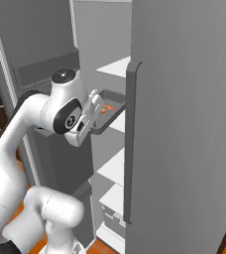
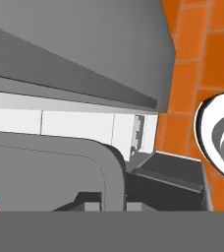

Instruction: Take the meat container that has the shrimp and place it on the second highest rack of the freezer. Then take the vegetable container that has the cucumber and broccoli and place it on the highest rack of the freezer.

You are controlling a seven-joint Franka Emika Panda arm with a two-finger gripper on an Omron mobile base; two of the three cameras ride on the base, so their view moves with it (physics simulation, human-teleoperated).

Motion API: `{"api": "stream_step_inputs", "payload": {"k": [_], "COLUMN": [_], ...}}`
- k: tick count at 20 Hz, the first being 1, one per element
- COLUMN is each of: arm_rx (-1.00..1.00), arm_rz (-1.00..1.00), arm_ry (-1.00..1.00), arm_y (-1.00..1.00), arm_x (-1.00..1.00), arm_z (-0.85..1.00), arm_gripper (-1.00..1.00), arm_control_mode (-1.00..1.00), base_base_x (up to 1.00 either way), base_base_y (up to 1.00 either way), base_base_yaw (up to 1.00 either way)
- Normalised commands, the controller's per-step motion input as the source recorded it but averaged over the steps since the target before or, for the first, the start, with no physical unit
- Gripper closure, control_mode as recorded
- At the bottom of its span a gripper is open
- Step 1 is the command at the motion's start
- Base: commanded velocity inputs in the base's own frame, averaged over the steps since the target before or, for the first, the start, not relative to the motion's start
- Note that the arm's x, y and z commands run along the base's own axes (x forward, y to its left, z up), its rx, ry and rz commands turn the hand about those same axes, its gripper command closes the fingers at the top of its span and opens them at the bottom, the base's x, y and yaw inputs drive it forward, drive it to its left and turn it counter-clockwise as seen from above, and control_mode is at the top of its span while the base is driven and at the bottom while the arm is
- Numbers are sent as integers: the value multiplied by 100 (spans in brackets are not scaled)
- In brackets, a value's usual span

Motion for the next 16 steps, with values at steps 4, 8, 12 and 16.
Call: {"api": "stream_step_inputs", "payload": {"k": [4, 8, 12, 16], "arm_rx": [0, 0, 0, -1], "arm_rz": [0, 0, 0, 0], "arm_ry": [-6, 0, 0, 0], "arm_y": [-1, -33, -13, 0], "arm_x": [47, 35, 28, 45], "arm_z": [-55, -10, -4, -20], "arm_gripper": [100, 100, 100, 100], "arm_control_mode": [-100, -100, -100, -100], "base_base_x": [0, 0, 0, 0], "base_base_y": [0, 0, 0, 0], "base_base_yaw": [0, 0, 0, 0]}}
